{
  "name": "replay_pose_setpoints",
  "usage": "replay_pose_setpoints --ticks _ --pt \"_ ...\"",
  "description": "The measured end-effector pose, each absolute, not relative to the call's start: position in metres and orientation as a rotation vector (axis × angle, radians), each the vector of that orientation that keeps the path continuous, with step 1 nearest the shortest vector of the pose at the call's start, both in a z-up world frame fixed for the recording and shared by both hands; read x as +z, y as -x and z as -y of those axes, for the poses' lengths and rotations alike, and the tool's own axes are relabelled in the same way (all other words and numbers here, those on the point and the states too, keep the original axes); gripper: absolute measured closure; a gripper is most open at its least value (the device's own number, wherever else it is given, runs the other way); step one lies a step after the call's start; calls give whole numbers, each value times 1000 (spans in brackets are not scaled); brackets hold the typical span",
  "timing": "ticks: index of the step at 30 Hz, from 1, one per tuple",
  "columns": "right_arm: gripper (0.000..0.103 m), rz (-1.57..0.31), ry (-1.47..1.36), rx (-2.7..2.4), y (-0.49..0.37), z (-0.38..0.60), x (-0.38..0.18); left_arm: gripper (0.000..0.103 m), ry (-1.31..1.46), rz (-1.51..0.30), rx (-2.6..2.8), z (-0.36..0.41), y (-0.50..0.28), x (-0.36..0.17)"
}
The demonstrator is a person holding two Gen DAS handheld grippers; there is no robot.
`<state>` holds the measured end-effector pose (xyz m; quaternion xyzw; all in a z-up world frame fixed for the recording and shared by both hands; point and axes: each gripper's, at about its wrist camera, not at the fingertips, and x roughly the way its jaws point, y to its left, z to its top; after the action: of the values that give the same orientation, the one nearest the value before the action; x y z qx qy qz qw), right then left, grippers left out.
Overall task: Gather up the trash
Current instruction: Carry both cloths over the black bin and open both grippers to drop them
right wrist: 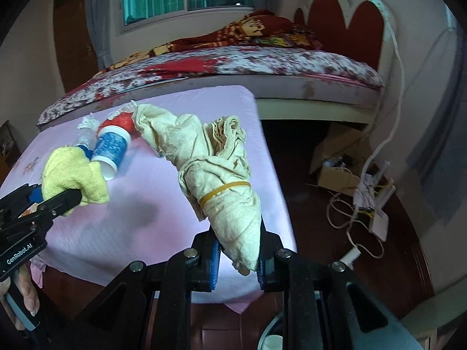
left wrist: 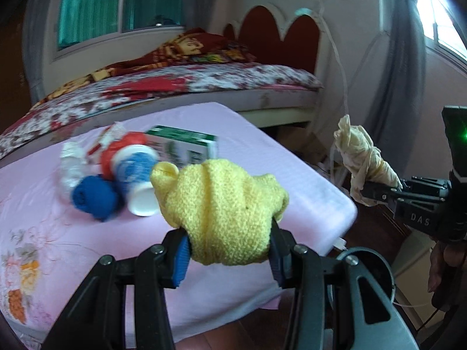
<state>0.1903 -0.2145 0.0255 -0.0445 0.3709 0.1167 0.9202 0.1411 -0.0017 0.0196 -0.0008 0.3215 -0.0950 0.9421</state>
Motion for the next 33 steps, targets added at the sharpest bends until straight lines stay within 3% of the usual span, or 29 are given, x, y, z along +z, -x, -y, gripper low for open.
replay_pose_setpoints --ticks 22,33 --pt "82 -891 14 45 -121 371 -40 57 -111 -788 -469 163 -124 -22" --pt "82 -974 -6 8 -96 421 -82 57 -151 -876 -535 206 -119 -55"
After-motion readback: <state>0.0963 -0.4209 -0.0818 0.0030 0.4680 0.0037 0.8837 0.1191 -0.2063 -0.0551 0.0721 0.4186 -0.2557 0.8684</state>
